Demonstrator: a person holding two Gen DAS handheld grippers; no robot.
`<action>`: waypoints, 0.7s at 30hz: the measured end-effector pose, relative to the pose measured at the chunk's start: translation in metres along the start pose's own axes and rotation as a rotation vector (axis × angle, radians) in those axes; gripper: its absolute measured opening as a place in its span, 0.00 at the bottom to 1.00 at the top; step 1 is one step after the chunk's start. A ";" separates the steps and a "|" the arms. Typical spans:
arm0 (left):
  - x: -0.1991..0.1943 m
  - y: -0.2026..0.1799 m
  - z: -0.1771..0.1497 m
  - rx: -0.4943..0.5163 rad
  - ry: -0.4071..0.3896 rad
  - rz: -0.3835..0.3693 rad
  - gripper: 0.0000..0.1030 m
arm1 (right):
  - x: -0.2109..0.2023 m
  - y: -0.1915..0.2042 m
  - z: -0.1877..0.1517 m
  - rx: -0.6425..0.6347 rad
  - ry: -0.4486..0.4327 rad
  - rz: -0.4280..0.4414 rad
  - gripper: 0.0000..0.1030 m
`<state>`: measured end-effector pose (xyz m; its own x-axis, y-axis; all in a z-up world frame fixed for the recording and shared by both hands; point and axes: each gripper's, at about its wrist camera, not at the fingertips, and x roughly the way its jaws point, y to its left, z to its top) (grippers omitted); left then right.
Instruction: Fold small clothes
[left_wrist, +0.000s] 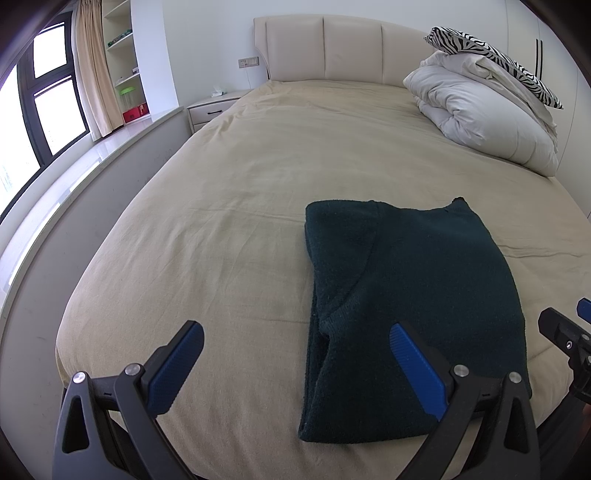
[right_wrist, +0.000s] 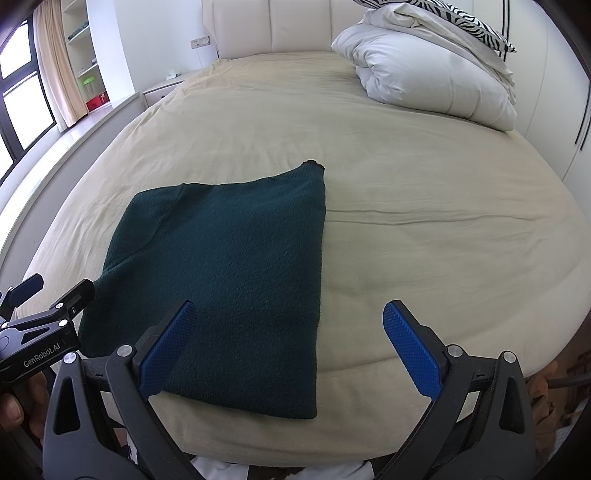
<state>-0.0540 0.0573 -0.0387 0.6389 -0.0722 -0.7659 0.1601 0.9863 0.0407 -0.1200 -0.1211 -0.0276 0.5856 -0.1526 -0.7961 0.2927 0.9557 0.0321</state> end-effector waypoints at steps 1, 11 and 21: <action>0.000 0.000 0.000 0.000 0.000 0.000 1.00 | 0.000 0.000 0.000 0.000 0.000 0.000 1.00; 0.000 0.000 0.000 0.003 0.002 -0.002 1.00 | -0.001 0.000 0.000 0.000 0.000 0.000 1.00; -0.001 0.001 -0.003 0.005 0.005 -0.009 1.00 | -0.002 0.000 0.000 0.000 0.001 0.000 1.00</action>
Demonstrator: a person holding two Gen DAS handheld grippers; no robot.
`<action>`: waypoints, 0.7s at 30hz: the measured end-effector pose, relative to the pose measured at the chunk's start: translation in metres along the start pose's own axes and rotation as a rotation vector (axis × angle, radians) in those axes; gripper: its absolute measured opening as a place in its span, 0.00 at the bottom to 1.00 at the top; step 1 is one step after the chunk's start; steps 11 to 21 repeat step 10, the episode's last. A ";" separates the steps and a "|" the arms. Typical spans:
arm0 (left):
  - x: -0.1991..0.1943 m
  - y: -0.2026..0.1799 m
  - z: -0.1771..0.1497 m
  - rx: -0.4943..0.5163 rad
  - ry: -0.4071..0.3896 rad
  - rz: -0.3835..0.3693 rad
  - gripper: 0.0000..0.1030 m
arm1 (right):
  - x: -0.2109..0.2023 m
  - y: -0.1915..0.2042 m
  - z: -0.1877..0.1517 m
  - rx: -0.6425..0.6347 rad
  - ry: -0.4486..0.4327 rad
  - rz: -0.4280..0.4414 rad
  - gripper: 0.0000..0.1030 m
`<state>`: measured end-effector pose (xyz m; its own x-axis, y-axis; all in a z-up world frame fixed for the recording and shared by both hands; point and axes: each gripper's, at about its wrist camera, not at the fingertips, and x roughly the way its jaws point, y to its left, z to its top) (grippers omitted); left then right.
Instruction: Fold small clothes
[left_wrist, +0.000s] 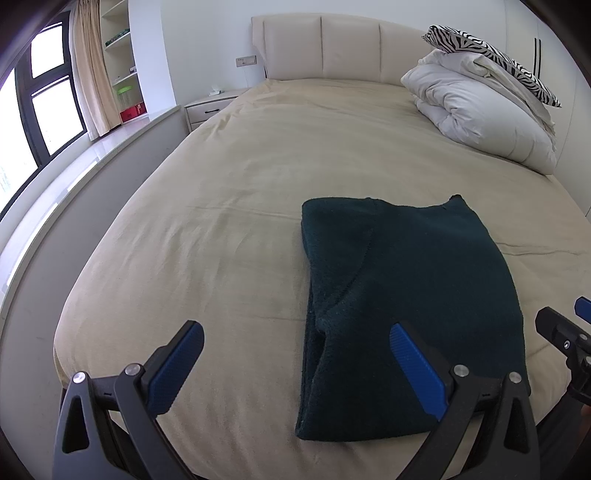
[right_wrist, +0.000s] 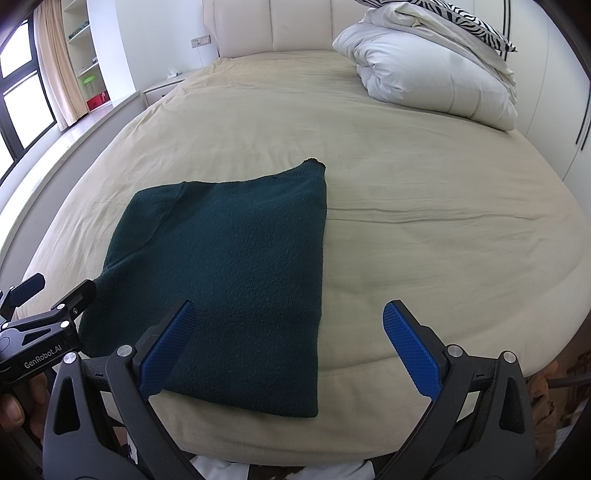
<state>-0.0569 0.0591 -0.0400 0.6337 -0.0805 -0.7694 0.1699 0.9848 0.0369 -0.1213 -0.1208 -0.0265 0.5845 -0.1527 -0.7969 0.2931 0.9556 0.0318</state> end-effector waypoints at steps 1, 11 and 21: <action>0.000 0.000 0.000 0.000 0.000 -0.001 1.00 | 0.000 0.000 -0.001 -0.001 0.001 0.001 1.00; -0.003 -0.002 -0.002 0.006 -0.007 -0.006 1.00 | 0.002 0.002 -0.005 -0.002 0.003 0.001 1.00; -0.003 -0.002 -0.002 0.006 -0.007 -0.006 1.00 | 0.002 0.002 -0.005 -0.002 0.003 0.001 1.00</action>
